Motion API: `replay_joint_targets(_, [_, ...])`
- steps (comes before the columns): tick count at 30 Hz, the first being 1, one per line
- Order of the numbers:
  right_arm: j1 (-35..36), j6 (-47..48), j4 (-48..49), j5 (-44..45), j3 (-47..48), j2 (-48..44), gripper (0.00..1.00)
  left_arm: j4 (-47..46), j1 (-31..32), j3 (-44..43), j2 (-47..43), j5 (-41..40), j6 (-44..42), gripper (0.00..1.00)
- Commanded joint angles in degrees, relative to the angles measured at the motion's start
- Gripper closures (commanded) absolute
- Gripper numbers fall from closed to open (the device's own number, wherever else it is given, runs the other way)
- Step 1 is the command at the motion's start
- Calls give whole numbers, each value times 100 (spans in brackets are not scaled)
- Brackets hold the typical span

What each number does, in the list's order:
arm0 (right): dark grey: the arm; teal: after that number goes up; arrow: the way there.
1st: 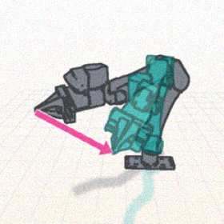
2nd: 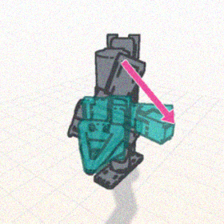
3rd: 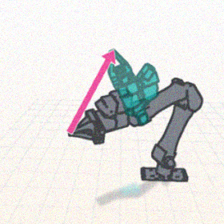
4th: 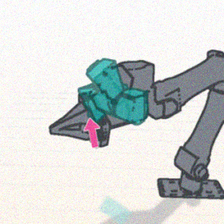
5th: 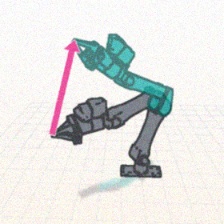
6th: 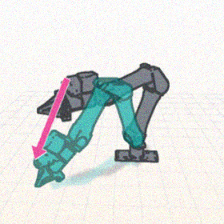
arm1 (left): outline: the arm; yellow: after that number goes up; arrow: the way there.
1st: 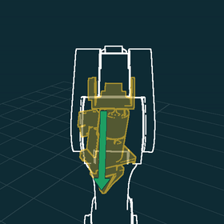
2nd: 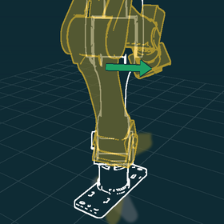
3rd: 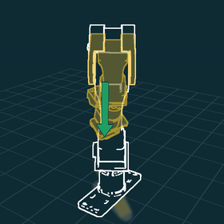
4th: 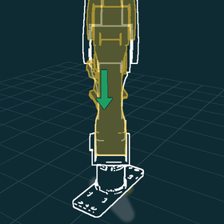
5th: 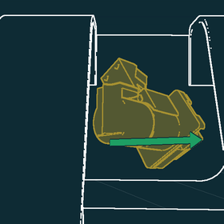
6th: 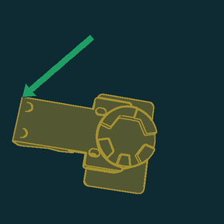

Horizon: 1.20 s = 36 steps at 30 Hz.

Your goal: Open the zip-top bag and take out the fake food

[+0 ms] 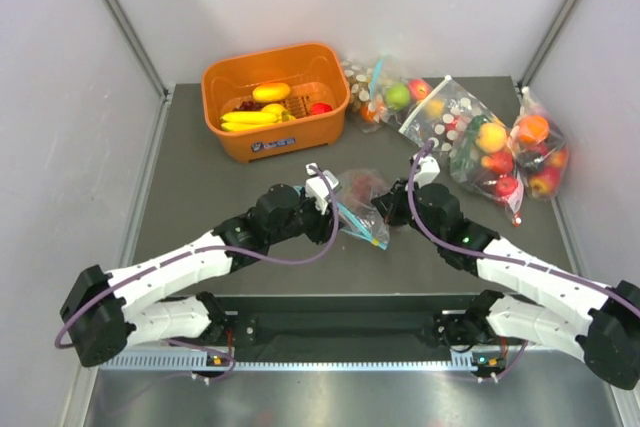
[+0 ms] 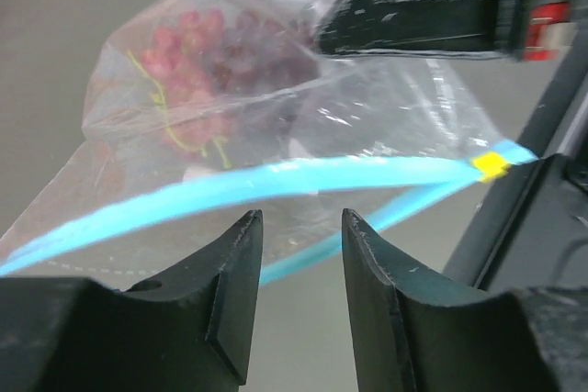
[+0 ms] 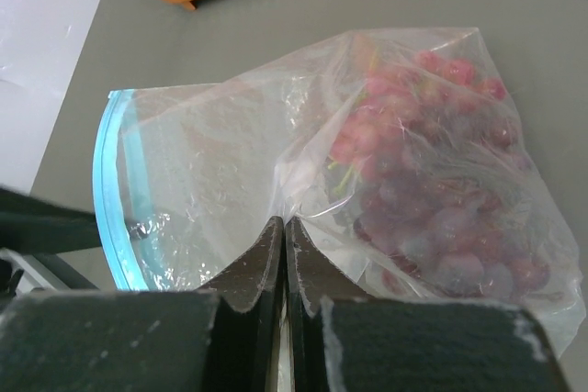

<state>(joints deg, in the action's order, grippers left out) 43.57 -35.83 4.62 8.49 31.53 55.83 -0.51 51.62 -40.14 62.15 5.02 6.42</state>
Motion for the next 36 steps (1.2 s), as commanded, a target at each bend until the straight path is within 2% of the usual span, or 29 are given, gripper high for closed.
replay_joint_targets(1, [160,-82,285,-23,46,-178,100,-563,-99,-108,271,-106,-114,56])
replay_joint_targets(9, [310,-134,303,-32,-59,-64,99,-1573,-143,182,973,-9,96,56])
replay_joint_targets(10, [301,-117,241,29,-59,-64,94,-1714,-143,252,1044,-18,132,57])
replay_joint_targets(11, [301,-99,171,108,-42,-125,71,-1915,-143,278,1106,-44,193,57])
replay_joint_targets(13, [310,-55,-74,406,-42,-248,47,-2066,-143,357,1255,-71,246,57])
replay_joint_targets(14, [292,23,-189,538,-7,-396,25,-2163,-143,384,1325,-88,264,57])
replay_joint_targets(17, [205,199,-654,1039,55,-652,10,-2216,-143,498,1387,-159,299,57])
replay_joint_targets(20, [-145,261,-822,1207,-23,-793,7,-2435,-152,691,1388,-194,360,58])
replay_joint_targets(24, [-876,209,-612,498,-340,-802,7,-2699,-143,841,1440,-141,404,58])
replay_joint_targets(31, [-1079,42,-76,39,-700,-232,9,-2962,-143,859,1669,96,448,59])
replay_joint_targets(34, [-1079,-37,214,-216,-823,6,19,-3068,-143,903,1739,157,457,60])
replay_joint_targets(35, [-1088,-46,275,-338,-841,76,28,-3138,-143,920,1756,201,448,59])
replay_joint_targets(36, [-1079,-64,320,-374,-850,103,31,-3183,-143,929,1765,245,448,60])
